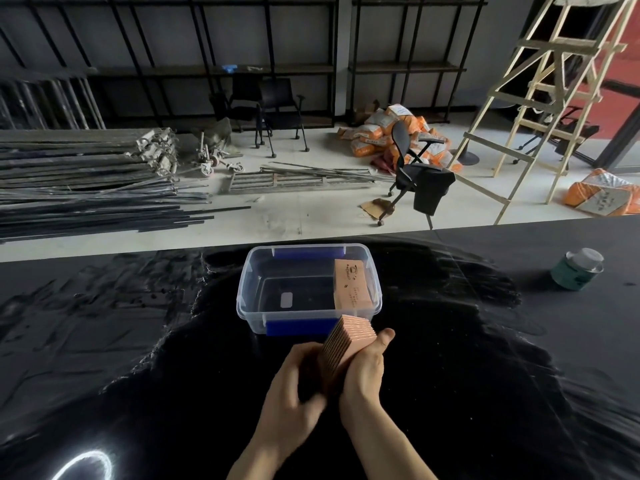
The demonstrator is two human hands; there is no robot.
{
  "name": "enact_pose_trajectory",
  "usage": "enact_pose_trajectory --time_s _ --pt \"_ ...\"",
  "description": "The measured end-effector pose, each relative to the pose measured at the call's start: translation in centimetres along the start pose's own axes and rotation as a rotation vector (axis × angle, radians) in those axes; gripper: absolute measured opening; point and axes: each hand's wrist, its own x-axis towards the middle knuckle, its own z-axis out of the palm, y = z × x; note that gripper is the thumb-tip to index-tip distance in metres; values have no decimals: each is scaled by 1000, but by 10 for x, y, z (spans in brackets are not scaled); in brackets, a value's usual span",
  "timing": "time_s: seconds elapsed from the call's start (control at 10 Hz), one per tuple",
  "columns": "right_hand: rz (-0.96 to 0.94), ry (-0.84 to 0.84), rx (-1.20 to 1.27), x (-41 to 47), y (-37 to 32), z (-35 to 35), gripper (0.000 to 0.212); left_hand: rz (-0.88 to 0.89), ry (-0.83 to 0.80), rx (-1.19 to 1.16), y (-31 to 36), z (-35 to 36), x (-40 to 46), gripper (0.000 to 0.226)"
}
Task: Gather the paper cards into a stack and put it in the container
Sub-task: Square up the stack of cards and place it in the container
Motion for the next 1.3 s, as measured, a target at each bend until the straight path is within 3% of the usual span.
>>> enact_pose_trajectory --time_s 0.1,0.2,0.3,0.4,0.5,0.6,0.7,0.8,1.0,1.3 --pt "-11 -5 15 20 15 -13 61 121 49 356 4 -7 1 56" --pt "-22 9 -82 6 -2 -15 64 168 60 481 9 -19 3 49" --pt "-213 -33 -230 -13 -26 -19 60 144 -46 622 18 -39 4 51" --pt "-484 -171 -507 -25 -26 -18 31 124 -115 784 24 -48 12 50" --pt "-557 -238 -729 -17 -11 -18 12 97 -142 807 20 -45 16 53" --pt "-560 -167 -741 -7 -2 -19 13 51 -81 641 0 -41 10 56" --pt "-571 -176 -727 -6 3 -20 14 -4 147 162 -13 -23 -1 52" --pt "-585 -172 -718 -6 7 -20 17 -141 444 -265 -8 3 7 30" --pt "-598 -166 -675 -14 7 -18 23 -155 723 -159 -1 17 26 24" --pt "-582 -163 -703 -13 12 -16 27 -190 768 -120 -9 15 31 24"
